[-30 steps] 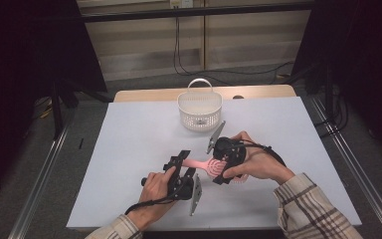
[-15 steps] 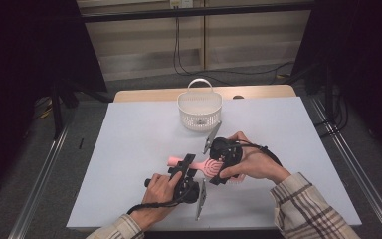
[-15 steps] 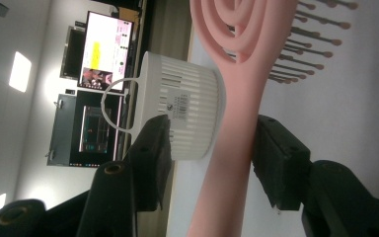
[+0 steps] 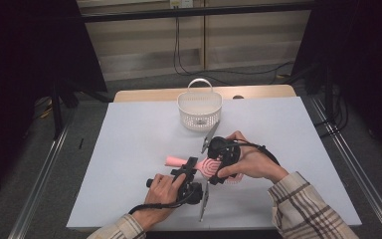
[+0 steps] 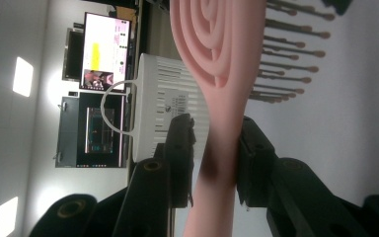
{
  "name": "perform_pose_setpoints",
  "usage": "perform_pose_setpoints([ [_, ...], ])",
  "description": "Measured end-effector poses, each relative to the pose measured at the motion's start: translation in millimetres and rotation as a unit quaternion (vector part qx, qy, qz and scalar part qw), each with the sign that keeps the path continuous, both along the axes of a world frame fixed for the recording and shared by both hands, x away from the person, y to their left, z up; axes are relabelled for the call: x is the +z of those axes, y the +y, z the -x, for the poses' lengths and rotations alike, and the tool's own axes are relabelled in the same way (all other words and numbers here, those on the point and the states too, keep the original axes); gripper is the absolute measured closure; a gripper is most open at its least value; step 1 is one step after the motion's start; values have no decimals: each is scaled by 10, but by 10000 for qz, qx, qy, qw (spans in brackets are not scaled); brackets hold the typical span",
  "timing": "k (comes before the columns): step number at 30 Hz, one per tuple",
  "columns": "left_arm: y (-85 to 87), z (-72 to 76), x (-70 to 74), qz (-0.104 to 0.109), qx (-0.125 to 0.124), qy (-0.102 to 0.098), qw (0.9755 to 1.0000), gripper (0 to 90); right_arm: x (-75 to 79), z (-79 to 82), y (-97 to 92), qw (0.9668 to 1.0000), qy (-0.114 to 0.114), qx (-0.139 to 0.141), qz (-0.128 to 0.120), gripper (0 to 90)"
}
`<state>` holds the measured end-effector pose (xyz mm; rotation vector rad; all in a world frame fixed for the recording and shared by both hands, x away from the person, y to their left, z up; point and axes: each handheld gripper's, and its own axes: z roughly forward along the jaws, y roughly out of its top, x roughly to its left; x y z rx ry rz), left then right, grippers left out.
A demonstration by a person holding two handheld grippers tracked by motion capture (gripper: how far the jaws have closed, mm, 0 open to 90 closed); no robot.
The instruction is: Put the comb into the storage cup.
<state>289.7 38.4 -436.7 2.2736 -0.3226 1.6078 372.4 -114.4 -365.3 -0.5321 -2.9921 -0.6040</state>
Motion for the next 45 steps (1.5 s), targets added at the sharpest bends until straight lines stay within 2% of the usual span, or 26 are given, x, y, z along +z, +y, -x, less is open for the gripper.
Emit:
perform_pose_setpoints([
  [5,-38,7,-9,-9,-41,-3,10000,756,1,-10,17,10000,8,33,-71,196],
  [6,-46,10,-5,-89,-2,2,10000,762,-1,-11,20,10000,28,21,-73,196],
  [12,-56,12,-7,5,46,-23,10000,772,10,-14,28,10000,56,-7,-66,196],
  [14,-55,18,12,-44,37,4,10000,773,15,-12,33,10000,37,-20,-73,197],
  [17,-54,21,4,107,39,-29,9999,773,20,-10,30,9999,-6,31,-121,196],
  [27,-79,23,-10,82,127,-31,9999,777,12,-20,29,9999,22,-2,-126,196],
  [30,-87,27,-13,-10,113,12,9999,785,-6,-29,23,9999,87,26,-147,196],
  [33,-89,31,-11,-26,118,75,9999,788,-23,-32,20,9998,119,26,-145,195],
  [36,-71,16,1,63,38,121,9999,789,-14,-40,12,9997,123,73,-181,194],
  [38,-59,7,18,0,-22,117,9999,790,-17,-47,0,9996,152,83,-228,193],
  [43,-50,6,26,86,-51,252,9996,798,-17,-49,-4,9995,232,68,-218,183],
  [44,-46,0,28,212,-45,223,9995,801,-15,-54,-7,9994,243,65,-222,183],
  [45,-41,-6,31,265,-13,303,9992,803,-16,-52,-6,9996,197,67,-210,180],
])
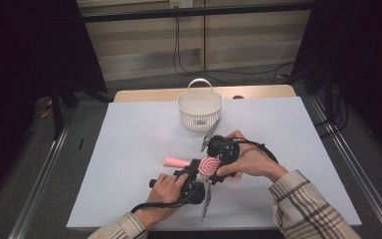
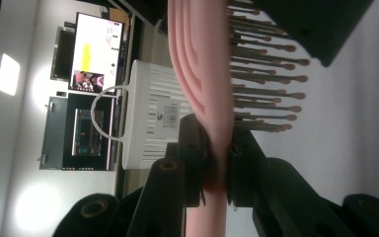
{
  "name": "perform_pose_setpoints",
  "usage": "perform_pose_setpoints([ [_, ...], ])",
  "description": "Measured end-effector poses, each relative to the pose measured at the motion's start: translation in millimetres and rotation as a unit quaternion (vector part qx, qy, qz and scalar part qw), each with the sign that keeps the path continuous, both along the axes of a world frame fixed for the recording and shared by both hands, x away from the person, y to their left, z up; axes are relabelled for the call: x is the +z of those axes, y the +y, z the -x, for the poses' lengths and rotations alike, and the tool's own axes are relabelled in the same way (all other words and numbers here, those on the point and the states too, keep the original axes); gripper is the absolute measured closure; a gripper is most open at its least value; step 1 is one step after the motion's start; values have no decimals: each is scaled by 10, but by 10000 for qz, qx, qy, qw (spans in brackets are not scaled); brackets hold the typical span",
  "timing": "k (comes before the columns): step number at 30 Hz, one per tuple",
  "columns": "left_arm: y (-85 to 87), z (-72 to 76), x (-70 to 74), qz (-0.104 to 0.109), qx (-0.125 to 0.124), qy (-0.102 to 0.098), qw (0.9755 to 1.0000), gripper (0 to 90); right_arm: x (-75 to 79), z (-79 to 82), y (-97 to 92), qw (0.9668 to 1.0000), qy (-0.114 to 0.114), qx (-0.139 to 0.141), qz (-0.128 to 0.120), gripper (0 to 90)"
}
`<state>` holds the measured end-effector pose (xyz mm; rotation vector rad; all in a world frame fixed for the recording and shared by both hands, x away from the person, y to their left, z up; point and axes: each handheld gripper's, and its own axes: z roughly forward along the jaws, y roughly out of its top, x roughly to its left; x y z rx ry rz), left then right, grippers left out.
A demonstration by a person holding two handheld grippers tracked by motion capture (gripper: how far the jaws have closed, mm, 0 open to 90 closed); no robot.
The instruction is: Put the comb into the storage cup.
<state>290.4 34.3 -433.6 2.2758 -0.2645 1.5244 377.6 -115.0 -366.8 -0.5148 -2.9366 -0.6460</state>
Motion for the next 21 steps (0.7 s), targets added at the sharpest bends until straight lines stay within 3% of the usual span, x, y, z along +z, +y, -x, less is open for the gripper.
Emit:
perform_pose_setpoints([
  [9,29,-12,15,122,27,95,9999,806,44,47,-19,9999,13,128,-88,75],
  [14,41,-26,14,186,89,81,9998,805,76,78,-62,9998,-116,147,-56,72],
  [16,48,-38,24,134,94,97,9998,805,84,81,-88,9998,-169,109,-60,64],
  [17,56,-44,16,229,106,170,9995,805,91,82,-103,9998,-170,88,-78,62],
  [21,88,-72,35,267,185,187,9993,806,119,83,-174,9995,-258,-65,-163,63],
])
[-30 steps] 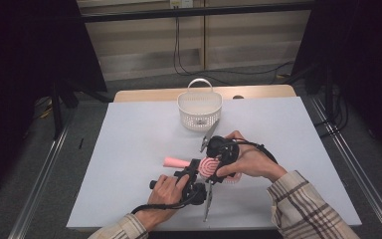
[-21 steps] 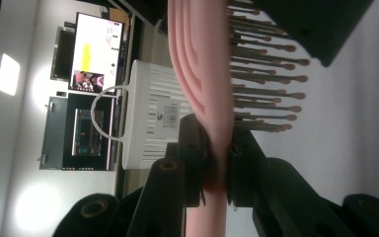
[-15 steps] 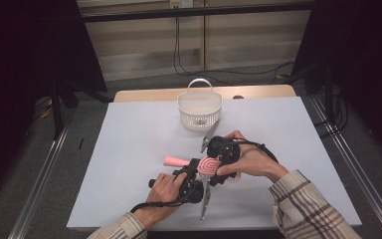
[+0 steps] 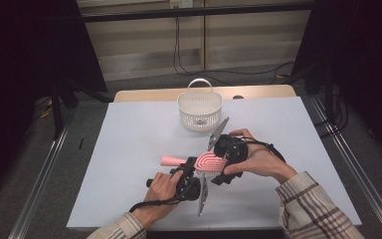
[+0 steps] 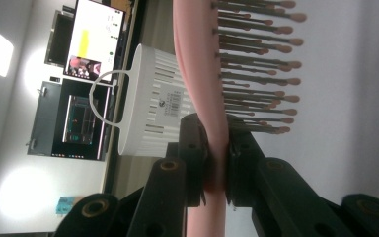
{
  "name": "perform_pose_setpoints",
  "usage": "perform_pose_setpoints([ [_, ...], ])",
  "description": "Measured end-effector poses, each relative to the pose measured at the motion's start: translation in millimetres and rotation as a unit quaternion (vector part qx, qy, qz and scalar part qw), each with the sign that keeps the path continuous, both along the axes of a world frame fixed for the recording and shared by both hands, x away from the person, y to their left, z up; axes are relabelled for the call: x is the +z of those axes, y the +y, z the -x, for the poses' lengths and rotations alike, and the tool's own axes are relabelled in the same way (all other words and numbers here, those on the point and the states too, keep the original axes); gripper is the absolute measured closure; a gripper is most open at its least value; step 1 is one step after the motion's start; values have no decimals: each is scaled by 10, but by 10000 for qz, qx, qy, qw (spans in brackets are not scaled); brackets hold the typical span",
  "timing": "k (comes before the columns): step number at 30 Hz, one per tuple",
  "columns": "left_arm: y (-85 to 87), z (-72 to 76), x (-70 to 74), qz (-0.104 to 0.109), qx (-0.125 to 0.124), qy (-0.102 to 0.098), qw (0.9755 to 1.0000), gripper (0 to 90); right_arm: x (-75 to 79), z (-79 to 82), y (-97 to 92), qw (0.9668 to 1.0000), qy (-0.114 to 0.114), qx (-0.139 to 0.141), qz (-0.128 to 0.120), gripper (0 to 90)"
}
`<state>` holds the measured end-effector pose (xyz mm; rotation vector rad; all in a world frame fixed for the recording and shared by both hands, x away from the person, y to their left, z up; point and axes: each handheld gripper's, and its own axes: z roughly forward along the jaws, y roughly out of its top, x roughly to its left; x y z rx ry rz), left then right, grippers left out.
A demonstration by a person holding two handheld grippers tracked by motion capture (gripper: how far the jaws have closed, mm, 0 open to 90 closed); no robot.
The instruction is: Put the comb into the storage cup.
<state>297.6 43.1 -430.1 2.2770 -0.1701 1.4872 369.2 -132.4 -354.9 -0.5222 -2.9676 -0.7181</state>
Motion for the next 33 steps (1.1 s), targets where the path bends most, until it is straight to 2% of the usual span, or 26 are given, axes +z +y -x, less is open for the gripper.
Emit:
perform_pose_setpoints([
  [11,77,-59,61,158,152,52,9997,806,41,25,-147,9993,-241,-227,-151,67],
  [14,97,-73,79,287,217,64,9993,806,52,40,-175,9990,-344,-210,-179,81],
  [19,129,-105,107,412,265,224,9985,806,75,42,-239,9983,-414,-319,-254,66],
  [26,172,-120,153,477,309,181,9982,806,32,64,-293,9975,-463,-383,-366,55],
  [27,185,-127,166,557,300,227,9977,806,22,66,-301,9974,-456,-391,-391,55],
  [30,223,-138,188,643,354,280,9969,806,10,77,-322,9958,-516,-605,-453,63],
  [33,260,-160,202,692,388,325,9963,806,5,84,-353,9951,-546,-671,-477,52],
])
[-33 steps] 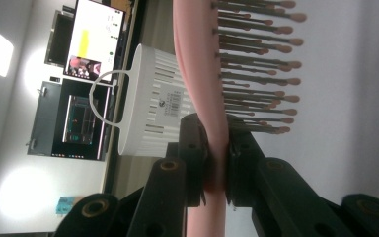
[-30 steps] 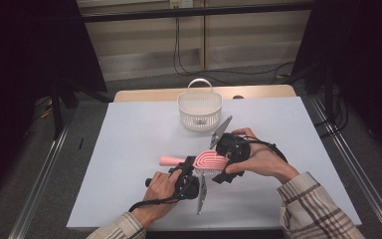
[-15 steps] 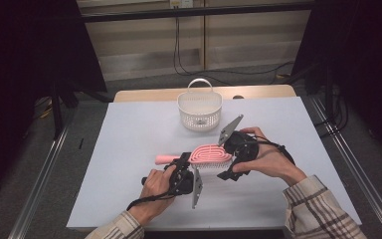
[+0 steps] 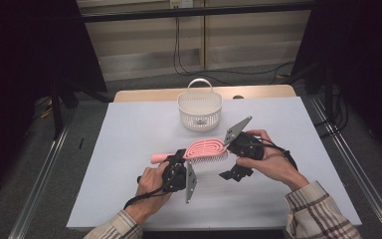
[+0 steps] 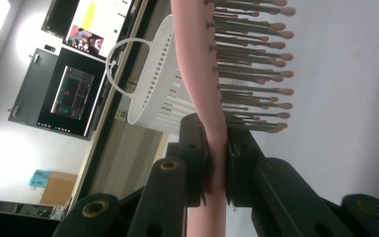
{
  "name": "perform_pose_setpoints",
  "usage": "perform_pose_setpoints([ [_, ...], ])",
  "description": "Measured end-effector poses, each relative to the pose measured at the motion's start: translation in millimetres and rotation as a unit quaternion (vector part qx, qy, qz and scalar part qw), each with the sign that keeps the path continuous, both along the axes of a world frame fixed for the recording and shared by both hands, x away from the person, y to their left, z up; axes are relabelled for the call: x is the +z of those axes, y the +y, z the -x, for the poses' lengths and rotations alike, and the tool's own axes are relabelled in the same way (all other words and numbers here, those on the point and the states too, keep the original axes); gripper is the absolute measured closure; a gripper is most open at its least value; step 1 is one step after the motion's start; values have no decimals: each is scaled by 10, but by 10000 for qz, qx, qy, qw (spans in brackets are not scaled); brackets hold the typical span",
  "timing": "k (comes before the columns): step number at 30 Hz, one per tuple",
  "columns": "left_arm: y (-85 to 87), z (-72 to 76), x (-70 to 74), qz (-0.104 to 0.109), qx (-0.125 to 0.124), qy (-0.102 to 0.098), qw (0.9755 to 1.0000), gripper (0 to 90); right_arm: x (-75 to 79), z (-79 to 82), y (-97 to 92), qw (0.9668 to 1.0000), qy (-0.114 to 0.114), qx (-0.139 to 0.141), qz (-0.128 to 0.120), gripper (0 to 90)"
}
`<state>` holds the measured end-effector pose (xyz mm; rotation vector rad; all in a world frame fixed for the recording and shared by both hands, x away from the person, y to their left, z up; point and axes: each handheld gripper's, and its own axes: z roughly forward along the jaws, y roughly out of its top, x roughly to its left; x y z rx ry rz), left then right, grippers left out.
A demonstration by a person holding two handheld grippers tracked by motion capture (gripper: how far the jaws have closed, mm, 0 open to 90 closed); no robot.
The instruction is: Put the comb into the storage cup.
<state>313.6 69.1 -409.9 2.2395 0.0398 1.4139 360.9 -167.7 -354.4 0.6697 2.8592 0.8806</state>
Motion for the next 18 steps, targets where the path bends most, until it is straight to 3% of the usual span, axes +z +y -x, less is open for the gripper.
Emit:
perform_pose_setpoints([
  [11,130,-102,59,460,100,425,9980,806,-46,8,-127,9994,-132,-277,-154,55],
  [15,160,-123,79,689,84,621,9957,806,-89,23,-137,9992,-176,-334,-153,57],
  [18,196,-152,95,930,74,819,9923,807,-111,35,-138,9986,-277,-390,-209,58],
])
